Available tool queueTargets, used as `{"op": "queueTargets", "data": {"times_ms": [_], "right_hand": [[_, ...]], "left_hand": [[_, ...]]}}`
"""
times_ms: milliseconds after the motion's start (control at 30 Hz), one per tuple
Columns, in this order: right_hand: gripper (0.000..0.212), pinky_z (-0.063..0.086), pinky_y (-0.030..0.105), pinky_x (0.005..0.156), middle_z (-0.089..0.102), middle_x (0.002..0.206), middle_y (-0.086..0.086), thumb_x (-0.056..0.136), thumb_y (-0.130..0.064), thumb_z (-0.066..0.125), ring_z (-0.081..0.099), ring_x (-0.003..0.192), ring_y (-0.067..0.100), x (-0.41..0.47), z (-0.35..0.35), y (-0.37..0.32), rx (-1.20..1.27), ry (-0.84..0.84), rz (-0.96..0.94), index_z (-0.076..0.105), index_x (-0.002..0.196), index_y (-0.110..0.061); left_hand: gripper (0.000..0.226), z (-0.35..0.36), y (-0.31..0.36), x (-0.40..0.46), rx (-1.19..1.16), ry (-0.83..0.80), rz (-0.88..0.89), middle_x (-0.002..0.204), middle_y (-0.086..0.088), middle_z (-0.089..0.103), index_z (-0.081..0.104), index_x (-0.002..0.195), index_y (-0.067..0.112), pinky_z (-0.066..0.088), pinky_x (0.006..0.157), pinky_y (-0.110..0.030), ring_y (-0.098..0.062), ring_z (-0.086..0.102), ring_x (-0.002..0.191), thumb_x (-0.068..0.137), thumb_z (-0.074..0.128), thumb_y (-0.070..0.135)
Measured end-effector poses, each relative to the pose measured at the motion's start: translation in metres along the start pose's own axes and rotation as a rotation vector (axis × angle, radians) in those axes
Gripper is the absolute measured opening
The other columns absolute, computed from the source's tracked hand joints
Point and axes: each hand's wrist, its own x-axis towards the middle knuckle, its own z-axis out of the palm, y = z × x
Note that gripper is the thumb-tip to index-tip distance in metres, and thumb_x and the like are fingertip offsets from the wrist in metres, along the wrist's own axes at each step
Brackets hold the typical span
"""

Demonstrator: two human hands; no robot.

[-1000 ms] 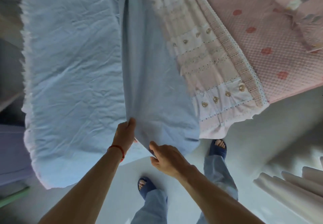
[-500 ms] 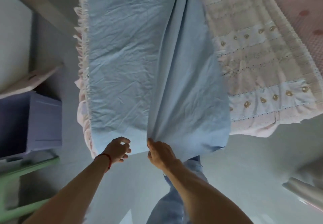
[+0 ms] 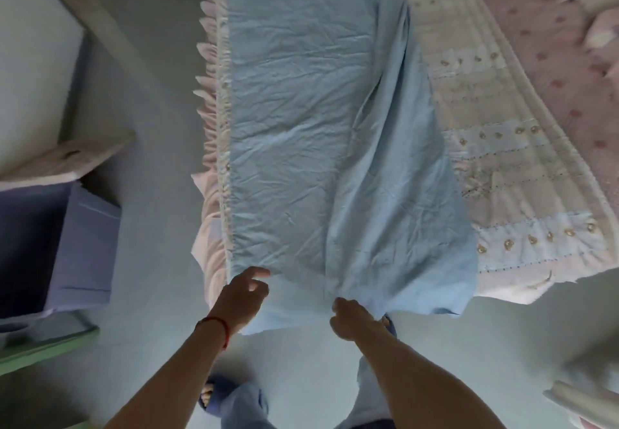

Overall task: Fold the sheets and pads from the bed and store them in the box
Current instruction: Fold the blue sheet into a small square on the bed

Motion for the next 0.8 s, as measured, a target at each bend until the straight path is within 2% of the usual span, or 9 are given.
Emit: {"op": "queueTargets", "data": {"times_ms": [100,200,267,400,433,500,533,700,800], "right_hand": [[0.040,0.046,0.035,0.103,0.054,0.143,0.012,0.099,-0.020,0.046,0.055,0.129,0.030,-0.017,0.000,-0.064,0.137,0.147,0.024,0.051,0.139,-0.017],[0.041,0.044,0.033,0.107,0.058,0.141,0.007,0.098,-0.022,0.050,0.055,0.129,0.026,-0.040,-0.006,-0.138,0.231,0.330,-0.012,0.053,0.139,-0.023],[0.041,0.041,0.033,0.109,0.057,0.141,0.006,0.099,-0.022,0.052,0.054,0.130,0.025,-0.055,-0.016,-0.190,0.260,0.450,-0.075,0.053,0.140,-0.023],[0.041,0.037,0.033,0.111,0.057,0.141,0.009,0.099,-0.019,0.057,0.052,0.131,0.027,-0.076,-0.052,-0.274,0.278,0.651,-0.205,0.055,0.140,-0.019],[0.041,0.037,0.033,0.111,0.057,0.140,0.010,0.099,-0.018,0.058,0.053,0.131,0.027,-0.076,-0.064,-0.292,0.278,0.692,-0.226,0.056,0.140,-0.019],[0.042,0.037,0.034,0.112,0.057,0.140,0.009,0.098,-0.018,0.059,0.052,0.132,0.027,-0.068,-0.090,-0.327,0.276,0.751,-0.266,0.056,0.139,-0.018],[0.041,0.038,0.035,0.113,0.058,0.139,0.010,0.097,-0.018,0.060,0.053,0.131,0.027,-0.062,-0.102,-0.346,0.289,0.772,-0.279,0.057,0.138,-0.017],[0.034,0.046,0.034,0.102,0.066,0.124,0.011,0.093,-0.012,0.064,0.063,0.115,0.027,-0.002,-0.158,-0.468,0.521,0.881,-0.381,0.064,0.127,-0.013],[0.032,0.048,0.034,0.103,0.067,0.125,0.006,0.094,-0.011,0.065,0.064,0.113,0.024,0.021,-0.180,-0.521,0.614,0.863,-0.415,0.065,0.125,-0.013]], "left_hand": [[0.033,-0.068,-0.014,-0.010,0.069,0.013,0.181,0.120,0.000,0.069,0.062,0.115,0.039,0.053,0.084,-0.027,-0.018,0.066,0.102,0.093,0.057,0.014],[0.044,-0.140,-0.020,-0.021,0.278,0.013,0.344,0.132,0.000,0.064,0.058,0.135,0.031,0.044,0.100,-0.029,-0.021,0.060,0.120,0.094,0.059,0.016],[0.048,-0.194,-0.013,-0.024,0.363,0.038,0.443,0.137,0.000,0.062,0.056,0.140,0.028,0.042,0.102,-0.029,-0.022,0.056,0.127,0.093,0.060,0.016],[0.057,-0.283,0.018,-0.010,0.358,0.100,0.634,0.129,-0.004,0.067,0.063,0.134,0.020,0.044,0.098,-0.025,-0.021,0.060,0.122,0.079,0.057,0.032],[0.057,-0.301,0.027,-0.005,0.337,0.118,0.672,0.127,-0.003,0.068,0.065,0.132,0.019,0.044,0.095,-0.019,-0.019,0.061,0.119,0.076,0.057,0.032],[0.047,-0.331,0.042,0.006,0.291,0.134,0.728,0.120,-0.003,0.071,0.067,0.127,0.016,0.035,0.083,0.001,-0.014,0.064,0.111,0.081,0.063,0.019],[0.043,-0.343,0.047,0.011,0.280,0.144,0.745,0.117,-0.002,0.071,0.068,0.126,0.014,0.033,0.078,0.005,-0.011,0.063,0.107,0.082,0.065,0.013],[0.041,-0.421,0.063,0.065,0.247,0.195,0.750,0.118,-0.001,0.068,0.066,0.126,0.018,0.032,0.074,0.000,-0.018,0.062,0.109,0.085,0.065,0.015],[0.045,-0.466,0.082,0.102,0.244,0.175,0.719,0.127,0.000,0.064,0.061,0.133,0.022,0.032,0.086,-0.009,-0.014,0.056,0.119,0.089,0.065,0.015]]}}
